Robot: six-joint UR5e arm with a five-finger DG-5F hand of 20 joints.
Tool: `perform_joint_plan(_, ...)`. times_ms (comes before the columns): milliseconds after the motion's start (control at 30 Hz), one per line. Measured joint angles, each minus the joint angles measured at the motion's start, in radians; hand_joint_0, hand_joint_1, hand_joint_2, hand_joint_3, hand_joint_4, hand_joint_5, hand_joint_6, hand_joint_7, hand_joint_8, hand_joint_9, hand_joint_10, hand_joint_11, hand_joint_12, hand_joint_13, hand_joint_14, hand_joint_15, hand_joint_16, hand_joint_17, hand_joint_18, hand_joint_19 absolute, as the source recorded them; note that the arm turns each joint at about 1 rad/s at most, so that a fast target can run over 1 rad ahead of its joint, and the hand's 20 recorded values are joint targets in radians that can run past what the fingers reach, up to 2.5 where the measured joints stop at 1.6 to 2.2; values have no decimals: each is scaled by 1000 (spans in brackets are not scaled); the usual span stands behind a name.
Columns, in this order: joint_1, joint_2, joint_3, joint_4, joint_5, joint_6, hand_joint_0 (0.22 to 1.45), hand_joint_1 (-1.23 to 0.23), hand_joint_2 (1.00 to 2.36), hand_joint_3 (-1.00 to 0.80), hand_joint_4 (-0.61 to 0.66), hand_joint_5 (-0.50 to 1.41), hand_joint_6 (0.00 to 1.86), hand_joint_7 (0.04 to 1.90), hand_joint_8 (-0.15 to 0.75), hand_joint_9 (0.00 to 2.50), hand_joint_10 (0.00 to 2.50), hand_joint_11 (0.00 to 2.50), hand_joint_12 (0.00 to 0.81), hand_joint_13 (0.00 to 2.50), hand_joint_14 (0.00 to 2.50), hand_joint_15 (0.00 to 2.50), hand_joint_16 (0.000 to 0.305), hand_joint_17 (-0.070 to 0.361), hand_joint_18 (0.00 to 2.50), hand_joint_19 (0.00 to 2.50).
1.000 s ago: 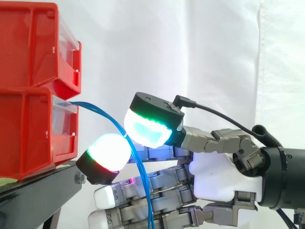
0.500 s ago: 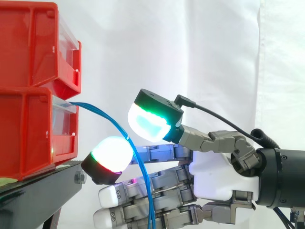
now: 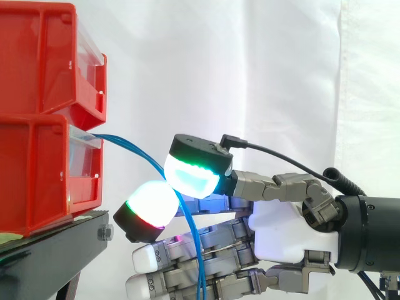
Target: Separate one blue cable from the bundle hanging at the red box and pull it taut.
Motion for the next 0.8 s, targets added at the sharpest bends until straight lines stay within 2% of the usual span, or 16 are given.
perform_joint_plan(67,-1,0,0,-2,0,0,598,-596,1026,-84,128,-207,932,947,311,769,12,381,314,689,9,235,32,72,460,218)
perform_joint_plan(200,-5,0,0,-3,-3,0,618,-647,1025,-121,102,-213,941,898,309,758,13,389,315,687,9,234,32,73,461,219)
perform_joint_plan(300,-7,0,0,-4,-5,1,634,-700,1019,-241,129,-216,940,874,304,753,12,401,315,687,10,243,32,73,462,226)
perform_joint_plan(333,-8,0,0,-4,-5,1,623,-709,1014,-334,139,-212,933,876,301,756,12,401,314,688,9,240,32,73,463,226)
perform_joint_plan(367,-9,0,0,-4,-6,1,583,-675,1003,-459,144,-209,931,854,298,762,14,404,317,689,10,253,33,74,464,233)
perform_joint_plan(433,-11,1,0,-5,-7,1,553,-631,1000,-500,154,-206,921,854,303,768,14,398,322,693,10,255,34,77,468,237)
perform_joint_plan(633,-17,1,0,-5,-9,-1,537,-435,1000,-500,153,-194,870,853,317,788,14,376,333,704,10,251,36,81,466,251)
perform_joint_plan(800,-21,0,0,-5,-8,-1,557,-429,1000,-500,156,-192,855,883,318,803,12,383,335,710,10,258,36,80,464,253)
